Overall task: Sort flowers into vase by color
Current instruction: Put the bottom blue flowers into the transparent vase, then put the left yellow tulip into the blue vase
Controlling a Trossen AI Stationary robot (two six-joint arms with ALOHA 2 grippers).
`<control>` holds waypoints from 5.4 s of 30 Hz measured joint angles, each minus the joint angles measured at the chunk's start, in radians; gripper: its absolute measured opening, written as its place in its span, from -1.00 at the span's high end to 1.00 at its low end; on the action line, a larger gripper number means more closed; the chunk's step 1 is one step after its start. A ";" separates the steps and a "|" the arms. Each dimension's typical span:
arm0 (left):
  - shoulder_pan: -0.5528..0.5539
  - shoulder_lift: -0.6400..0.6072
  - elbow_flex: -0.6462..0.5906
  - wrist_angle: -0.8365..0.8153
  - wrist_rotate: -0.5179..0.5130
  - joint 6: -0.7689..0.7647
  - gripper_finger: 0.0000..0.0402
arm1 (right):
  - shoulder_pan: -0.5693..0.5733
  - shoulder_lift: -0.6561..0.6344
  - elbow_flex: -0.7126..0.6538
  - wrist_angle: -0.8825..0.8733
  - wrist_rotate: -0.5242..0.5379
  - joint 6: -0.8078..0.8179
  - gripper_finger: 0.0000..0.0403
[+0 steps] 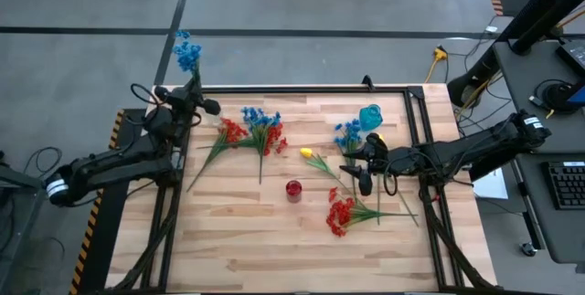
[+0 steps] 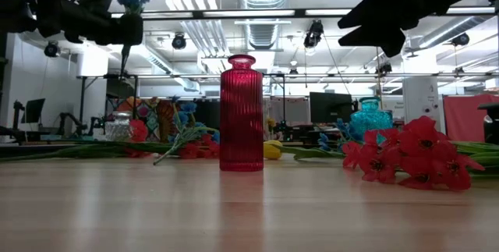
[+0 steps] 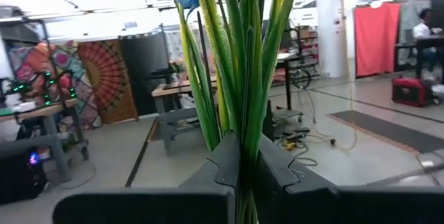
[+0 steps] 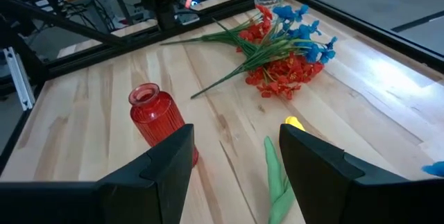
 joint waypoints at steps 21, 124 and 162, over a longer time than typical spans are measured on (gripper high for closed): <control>0.086 0.183 -0.003 0.122 0.009 -0.077 1.00 | 0.000 0.000 0.000 0.014 0.000 -0.001 -0.02; -0.409 0.030 0.366 -1.138 0.222 -0.695 -0.33 | 0.000 0.000 0.074 0.006 0.016 0.033 -0.02; -0.925 0.518 0.509 -1.037 0.112 -1.069 -0.33 | -0.063 0.055 0.395 -0.897 0.021 0.483 -0.02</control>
